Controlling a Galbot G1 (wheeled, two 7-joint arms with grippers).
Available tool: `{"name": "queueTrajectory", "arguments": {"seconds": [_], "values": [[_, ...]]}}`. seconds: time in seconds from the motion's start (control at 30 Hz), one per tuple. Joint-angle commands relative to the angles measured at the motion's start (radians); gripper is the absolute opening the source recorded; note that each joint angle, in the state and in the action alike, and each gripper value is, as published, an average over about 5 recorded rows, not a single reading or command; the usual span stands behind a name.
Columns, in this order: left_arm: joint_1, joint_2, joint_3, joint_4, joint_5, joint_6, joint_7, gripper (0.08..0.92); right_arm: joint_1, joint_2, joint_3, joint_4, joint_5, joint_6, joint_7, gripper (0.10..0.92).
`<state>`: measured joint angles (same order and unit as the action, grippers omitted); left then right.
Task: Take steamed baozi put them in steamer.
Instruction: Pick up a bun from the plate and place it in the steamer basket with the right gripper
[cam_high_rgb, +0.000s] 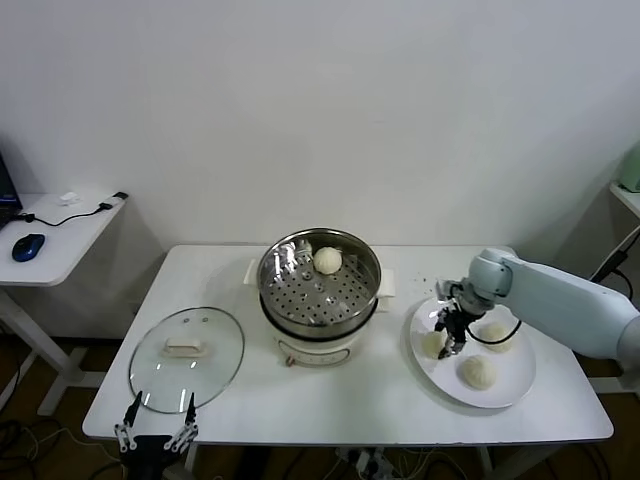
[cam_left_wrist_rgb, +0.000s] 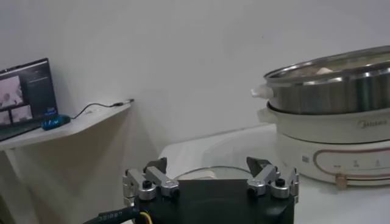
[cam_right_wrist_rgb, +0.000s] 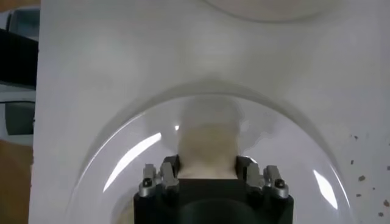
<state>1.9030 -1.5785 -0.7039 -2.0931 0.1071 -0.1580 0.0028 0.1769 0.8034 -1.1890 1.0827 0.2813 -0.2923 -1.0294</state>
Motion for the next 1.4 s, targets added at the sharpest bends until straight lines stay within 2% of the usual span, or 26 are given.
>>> {"name": "queueTrajectory", "arguments": {"seconds": [0.03,0.2,0.37,0.53,0.67,0.93,1.13,1.4], "values": [[0.001,0.001,0.002,-0.001,0.001,0.000,0.000,0.823,0.010,0.001,0.001,-0.003,0.007,-0.001,-0.003,0.578],[0.003,0.003,0.007,-0.003,0.007,0.002,0.002,0.823,0.121,-0.037,-0.062,0.037,0.079,0.000,-0.001,0.577],[0.005,0.009,0.017,-0.010,0.012,0.003,0.004,0.823,0.377,-0.046,-0.221,0.057,0.223,0.012,-0.016,0.577],[0.008,0.018,0.027,-0.023,0.022,0.006,0.006,0.823,0.691,0.064,-0.469,0.020,0.418,0.051,-0.043,0.577],[0.010,0.026,0.037,-0.029,0.022,0.001,0.007,0.823,0.800,0.169,-0.533,-0.016,0.539,0.046,-0.049,0.577],[0.019,0.033,0.053,-0.040,0.020,-0.020,-0.005,0.823,0.769,0.403,-0.448,-0.036,0.672,-0.039,0.015,0.577],[0.023,0.037,0.050,-0.045,0.013,-0.025,-0.017,0.823,0.671,0.553,-0.404,-0.066,0.683,-0.087,0.074,0.577],[0.023,0.036,0.042,-0.038,0.008,-0.037,-0.029,0.823,0.544,0.676,-0.404,-0.121,0.681,-0.112,0.119,0.577]]}}
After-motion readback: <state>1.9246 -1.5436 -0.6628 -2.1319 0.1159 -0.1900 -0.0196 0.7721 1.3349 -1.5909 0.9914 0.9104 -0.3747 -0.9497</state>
